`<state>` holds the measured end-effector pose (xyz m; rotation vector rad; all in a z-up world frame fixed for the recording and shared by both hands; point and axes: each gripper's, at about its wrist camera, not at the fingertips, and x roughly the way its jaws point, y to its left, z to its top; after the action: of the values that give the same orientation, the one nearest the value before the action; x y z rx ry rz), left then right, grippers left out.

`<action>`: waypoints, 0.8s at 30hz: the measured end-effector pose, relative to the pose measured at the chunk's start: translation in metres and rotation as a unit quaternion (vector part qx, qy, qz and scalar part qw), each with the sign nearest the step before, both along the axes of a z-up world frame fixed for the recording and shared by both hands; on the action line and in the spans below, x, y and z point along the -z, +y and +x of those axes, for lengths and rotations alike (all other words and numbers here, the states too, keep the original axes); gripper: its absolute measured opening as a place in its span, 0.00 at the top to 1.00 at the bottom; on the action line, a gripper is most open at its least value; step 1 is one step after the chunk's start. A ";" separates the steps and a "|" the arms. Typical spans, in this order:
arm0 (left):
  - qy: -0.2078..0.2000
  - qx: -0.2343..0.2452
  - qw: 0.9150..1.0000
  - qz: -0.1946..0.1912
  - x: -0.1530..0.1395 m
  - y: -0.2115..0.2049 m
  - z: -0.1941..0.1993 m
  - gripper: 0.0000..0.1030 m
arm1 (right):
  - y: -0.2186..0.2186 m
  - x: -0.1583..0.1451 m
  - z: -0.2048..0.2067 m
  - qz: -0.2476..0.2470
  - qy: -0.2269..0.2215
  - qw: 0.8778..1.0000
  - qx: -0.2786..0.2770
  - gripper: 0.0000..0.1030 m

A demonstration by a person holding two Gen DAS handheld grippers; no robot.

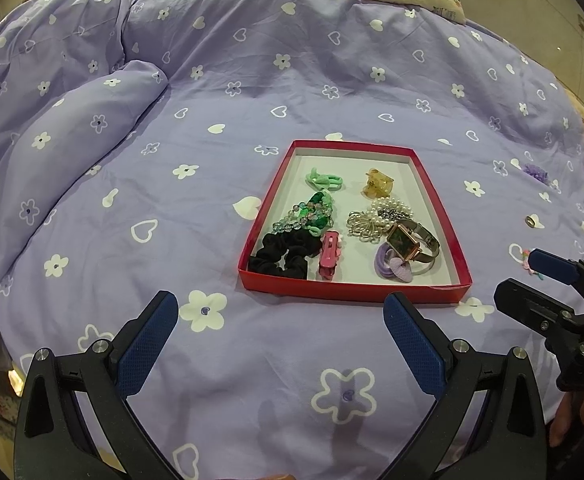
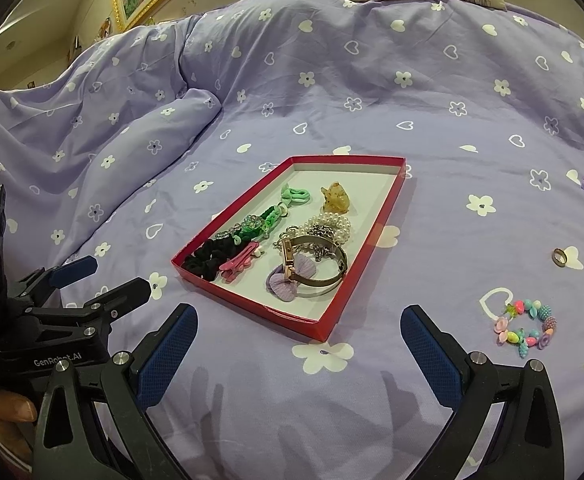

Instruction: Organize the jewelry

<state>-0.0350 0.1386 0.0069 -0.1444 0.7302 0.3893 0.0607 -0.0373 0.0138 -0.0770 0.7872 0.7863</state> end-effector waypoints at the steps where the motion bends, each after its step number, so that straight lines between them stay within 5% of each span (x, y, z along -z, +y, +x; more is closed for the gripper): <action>1: 0.000 0.000 1.000 -0.001 0.000 0.000 0.000 0.00 | 0.000 0.000 0.000 0.000 0.000 1.000 0.000 0.00; 24: 0.004 -0.002 1.000 0.001 0.003 0.002 0.000 0.00 | 0.002 0.001 -0.003 0.005 0.001 1.000 -0.007 0.00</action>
<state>-0.0351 0.1411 0.0041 -0.1439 0.7369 0.3952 0.0577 -0.0351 0.0132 -0.0732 0.7856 0.8032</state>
